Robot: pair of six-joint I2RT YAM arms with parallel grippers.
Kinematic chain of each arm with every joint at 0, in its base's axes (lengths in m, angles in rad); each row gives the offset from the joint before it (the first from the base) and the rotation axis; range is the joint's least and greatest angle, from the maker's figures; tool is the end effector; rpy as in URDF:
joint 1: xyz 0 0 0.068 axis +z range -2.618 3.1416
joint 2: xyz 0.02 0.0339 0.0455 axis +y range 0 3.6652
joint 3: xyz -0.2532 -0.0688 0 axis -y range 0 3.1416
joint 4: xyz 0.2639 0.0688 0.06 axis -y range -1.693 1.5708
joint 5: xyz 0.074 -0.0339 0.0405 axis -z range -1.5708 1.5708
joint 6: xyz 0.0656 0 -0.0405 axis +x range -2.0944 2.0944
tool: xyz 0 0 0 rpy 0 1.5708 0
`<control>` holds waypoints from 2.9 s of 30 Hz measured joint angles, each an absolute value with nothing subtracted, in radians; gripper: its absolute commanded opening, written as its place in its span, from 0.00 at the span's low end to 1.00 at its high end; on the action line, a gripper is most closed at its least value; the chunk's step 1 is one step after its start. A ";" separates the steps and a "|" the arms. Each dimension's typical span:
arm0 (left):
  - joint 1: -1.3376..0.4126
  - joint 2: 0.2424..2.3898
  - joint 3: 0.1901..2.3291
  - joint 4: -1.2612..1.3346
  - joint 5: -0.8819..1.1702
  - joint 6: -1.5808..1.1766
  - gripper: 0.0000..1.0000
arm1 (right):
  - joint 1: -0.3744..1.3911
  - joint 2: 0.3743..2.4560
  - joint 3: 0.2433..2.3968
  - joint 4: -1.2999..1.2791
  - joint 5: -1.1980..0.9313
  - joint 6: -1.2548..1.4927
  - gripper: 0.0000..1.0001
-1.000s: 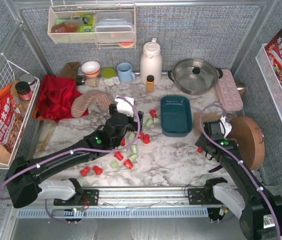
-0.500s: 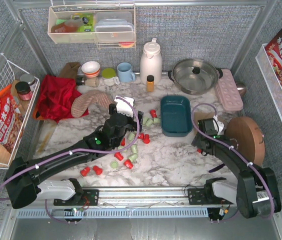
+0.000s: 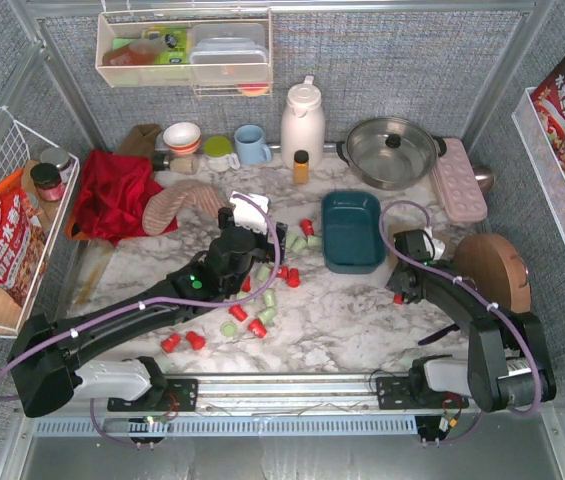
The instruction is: Mix the coffee capsules in the storage basket
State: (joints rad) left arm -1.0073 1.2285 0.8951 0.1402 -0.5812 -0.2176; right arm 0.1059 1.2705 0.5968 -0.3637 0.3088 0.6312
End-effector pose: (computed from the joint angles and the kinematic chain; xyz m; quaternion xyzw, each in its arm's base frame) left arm 0.2070 -0.2601 0.2976 0.1164 0.7528 -0.1691 0.6254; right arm 0.2588 0.0075 0.1201 0.2866 0.9100 -0.0446 0.2964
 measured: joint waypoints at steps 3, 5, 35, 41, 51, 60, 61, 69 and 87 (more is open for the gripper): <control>-1.007 1.229 0.895 0.140 -0.584 -0.217 0.99 | 0.109 1.271 0.599 -0.362 0.305 0.625 0.35; -1.007 1.229 0.895 0.140 -0.585 -0.217 0.99 | 0.110 1.265 0.599 -0.363 0.295 0.620 0.35; -0.961 1.471 0.973 0.070 -0.625 -0.280 1.00 | 0.342 1.383 0.896 -0.098 0.149 0.218 0.59; -0.881 1.578 1.031 -0.002 -0.564 -0.323 0.99 | 0.342 1.422 0.896 -0.039 0.130 0.174 0.64; -0.762 1.773 1.138 -0.131 -0.379 -0.349 0.91 | 0.359 1.390 0.868 -0.022 0.093 0.150 0.63; -0.757 1.837 1.159 -0.155 -0.242 -0.359 0.91 | 0.381 1.381 0.846 -0.015 0.089 0.145 0.63; -0.757 1.841 1.161 -0.157 -0.231 -0.359 0.91 | 0.384 1.382 0.846 -0.015 0.089 0.143 0.63; -0.756 1.894 1.203 -0.196 -0.172 -0.323 0.77 | 0.397 1.385 0.856 -0.017 0.089 0.125 0.63; -0.756 1.960 1.276 -0.290 -0.127 -0.284 0.51 | 0.398 1.369 0.878 -0.068 0.063 0.091 0.63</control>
State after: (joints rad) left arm -0.7559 1.9602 1.2758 -0.2901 -0.1272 -0.2840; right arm 0.3985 1.3685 0.8780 -0.0685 0.0631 0.0914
